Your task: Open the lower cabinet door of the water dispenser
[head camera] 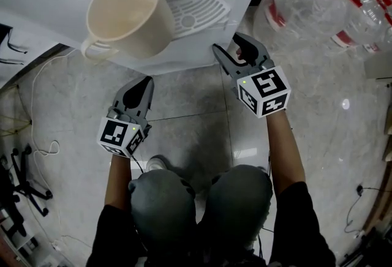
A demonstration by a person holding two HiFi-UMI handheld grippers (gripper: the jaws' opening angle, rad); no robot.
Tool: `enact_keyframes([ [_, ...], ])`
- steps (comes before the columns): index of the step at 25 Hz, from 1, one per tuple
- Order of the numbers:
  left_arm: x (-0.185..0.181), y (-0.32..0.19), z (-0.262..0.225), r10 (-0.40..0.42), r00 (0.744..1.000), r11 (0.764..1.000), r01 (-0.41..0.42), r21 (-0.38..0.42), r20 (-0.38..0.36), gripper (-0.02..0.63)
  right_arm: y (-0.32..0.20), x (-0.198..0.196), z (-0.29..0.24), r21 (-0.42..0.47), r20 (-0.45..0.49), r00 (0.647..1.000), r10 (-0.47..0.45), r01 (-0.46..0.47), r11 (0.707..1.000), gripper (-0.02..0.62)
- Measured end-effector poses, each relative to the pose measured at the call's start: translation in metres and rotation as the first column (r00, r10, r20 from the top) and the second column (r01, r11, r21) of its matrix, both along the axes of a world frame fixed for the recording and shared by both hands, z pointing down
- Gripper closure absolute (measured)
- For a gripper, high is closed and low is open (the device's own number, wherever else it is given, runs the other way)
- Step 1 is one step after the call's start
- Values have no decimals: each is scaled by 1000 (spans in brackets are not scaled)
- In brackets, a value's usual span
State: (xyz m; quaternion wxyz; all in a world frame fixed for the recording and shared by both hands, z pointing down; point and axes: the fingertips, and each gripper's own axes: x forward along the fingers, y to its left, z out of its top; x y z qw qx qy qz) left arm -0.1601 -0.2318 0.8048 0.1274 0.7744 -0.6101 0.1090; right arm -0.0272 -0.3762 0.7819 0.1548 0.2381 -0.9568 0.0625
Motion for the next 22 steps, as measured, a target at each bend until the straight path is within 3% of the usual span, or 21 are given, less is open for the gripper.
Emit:
enact_keyframes([
  [22, 9, 2, 1, 35, 999, 999, -35, 0, 3, 594, 22, 11, 2, 76, -63, 997, 47, -43, 996, 395],
])
